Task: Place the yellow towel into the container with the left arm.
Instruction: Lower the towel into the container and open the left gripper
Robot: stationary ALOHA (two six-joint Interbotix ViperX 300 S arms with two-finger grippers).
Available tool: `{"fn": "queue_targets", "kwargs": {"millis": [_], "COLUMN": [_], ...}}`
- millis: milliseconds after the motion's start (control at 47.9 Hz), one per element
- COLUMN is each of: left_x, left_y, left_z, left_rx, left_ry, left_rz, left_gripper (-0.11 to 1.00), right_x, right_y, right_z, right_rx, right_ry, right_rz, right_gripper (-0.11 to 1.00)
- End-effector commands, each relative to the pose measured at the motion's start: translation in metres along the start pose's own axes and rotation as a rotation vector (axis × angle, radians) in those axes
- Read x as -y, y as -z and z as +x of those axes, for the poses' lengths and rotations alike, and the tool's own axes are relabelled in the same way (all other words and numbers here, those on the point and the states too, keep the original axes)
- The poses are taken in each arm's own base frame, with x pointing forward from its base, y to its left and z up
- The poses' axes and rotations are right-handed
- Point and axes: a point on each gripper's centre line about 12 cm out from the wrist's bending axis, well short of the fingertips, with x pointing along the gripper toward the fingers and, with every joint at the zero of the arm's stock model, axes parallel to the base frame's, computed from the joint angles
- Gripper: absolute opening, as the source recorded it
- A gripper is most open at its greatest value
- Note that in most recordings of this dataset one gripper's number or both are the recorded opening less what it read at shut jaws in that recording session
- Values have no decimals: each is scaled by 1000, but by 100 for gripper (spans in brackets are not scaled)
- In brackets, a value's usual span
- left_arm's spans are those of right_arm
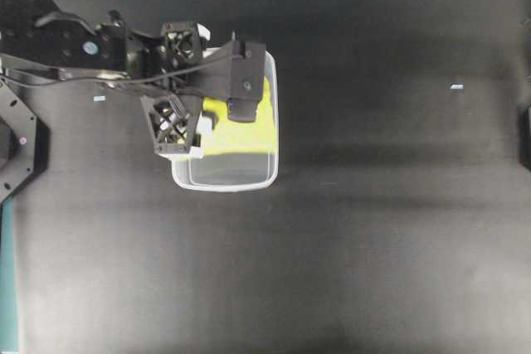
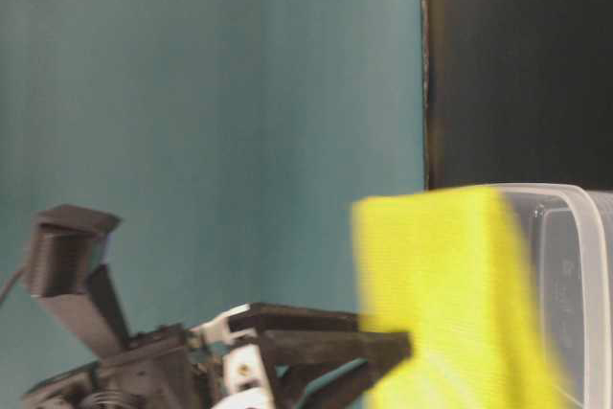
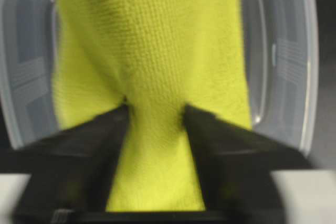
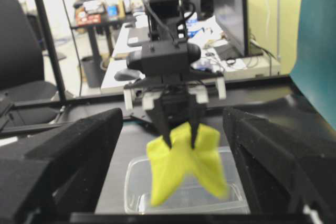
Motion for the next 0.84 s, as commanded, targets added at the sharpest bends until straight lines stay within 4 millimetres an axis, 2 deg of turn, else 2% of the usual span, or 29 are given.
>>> {"fn": "queue_targets", "kwargs": {"millis": [0, 104, 188, 334, 543, 689, 815], "left_x": [1, 1, 0, -1, 4, 7, 8], "left_y": [-1, -2, -4, -9, -9, 8, 33], "left_z": [3, 2, -3, -32, -111, -148, -166], "left_rx": [17, 28, 38, 121, 339, 470, 564], "left_ry": [-1, -3, -5, -12, -20, -19, -25], "left_rz": [-6, -13, -26, -42, -50, -63, -72], "left_gripper": [56, 82, 91, 83, 80, 80, 79], "right_x": [0, 0, 0, 0, 0, 0, 0], "right_y": [-5, -5, -5, -5, -6, -4, -1], "right_z": [2, 2, 2, 2, 1, 1, 2], "right_rx": [11, 12, 14, 14, 19, 12, -6], "right_ry": [2, 2, 2, 2, 2, 2, 3], "right_rz": [4, 4, 4, 4, 4, 3, 3], "right_gripper": [75, 75, 75, 75, 75, 75, 75]}}
